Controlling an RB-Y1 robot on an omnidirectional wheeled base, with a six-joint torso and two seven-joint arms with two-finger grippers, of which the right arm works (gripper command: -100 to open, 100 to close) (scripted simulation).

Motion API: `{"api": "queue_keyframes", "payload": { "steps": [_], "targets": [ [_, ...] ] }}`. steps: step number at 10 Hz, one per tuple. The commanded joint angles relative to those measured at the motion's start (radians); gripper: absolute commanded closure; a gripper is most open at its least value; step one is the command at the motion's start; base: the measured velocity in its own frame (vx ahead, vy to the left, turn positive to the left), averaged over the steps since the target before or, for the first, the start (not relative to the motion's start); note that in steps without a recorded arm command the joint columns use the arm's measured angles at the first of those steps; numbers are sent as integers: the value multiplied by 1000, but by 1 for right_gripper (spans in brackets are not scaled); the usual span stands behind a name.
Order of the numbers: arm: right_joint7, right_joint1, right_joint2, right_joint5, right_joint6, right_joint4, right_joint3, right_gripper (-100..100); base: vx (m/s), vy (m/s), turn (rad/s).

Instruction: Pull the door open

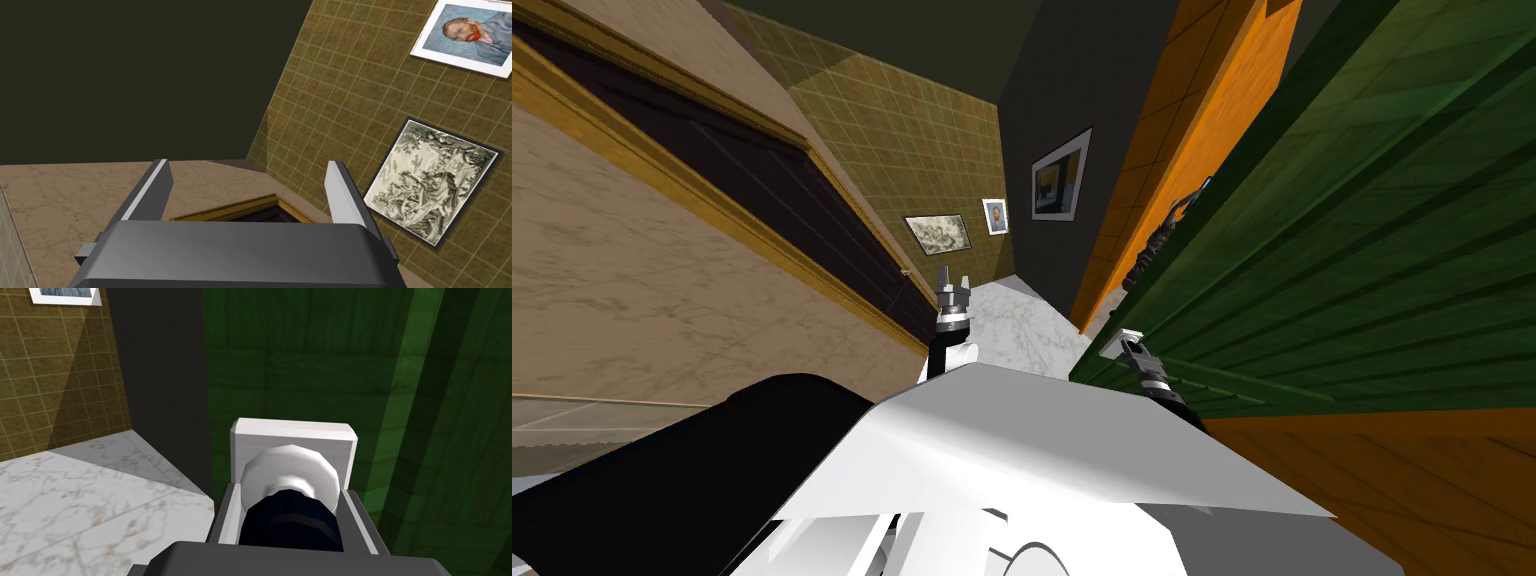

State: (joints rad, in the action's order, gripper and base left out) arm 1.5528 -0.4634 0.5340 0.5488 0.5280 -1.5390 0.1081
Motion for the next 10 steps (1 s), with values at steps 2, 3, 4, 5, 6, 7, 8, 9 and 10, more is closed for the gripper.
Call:
{"api": "queue_keyframes", "payload": {
  "steps": [2, 3, 4, 5, 6, 7, 8, 9, 10],
  "targets": [
    [27, -13, 25, -8, 19, 3, 21, 100, -217, -74, 129],
    [34, -16, 33, -10, 24, 3, 26, 100, -223, -58, 119],
    [43, -19, 42, -12, 32, 4, 32, 100, -207, -45, 127],
    [36, -15, 37, -10, 28, 1, 26, 100, -93, -19, 34],
    [49, -22, 50, -15, 41, 5, 35, 100, -131, -31, 96],
    [57, -25, 58, -17, 49, 7, 40, 100, -207, -58, 146],
    [66, -30, 68, -20, 59, 9, 45, 100, -233, -59, 153],
    [77, -34, 78, -23, 70, 12, 51, 100, -210, -40, 133],
    [87, -39, 89, -26, 82, 14, 57, 100, -204, -62, 133]
  ]
}}
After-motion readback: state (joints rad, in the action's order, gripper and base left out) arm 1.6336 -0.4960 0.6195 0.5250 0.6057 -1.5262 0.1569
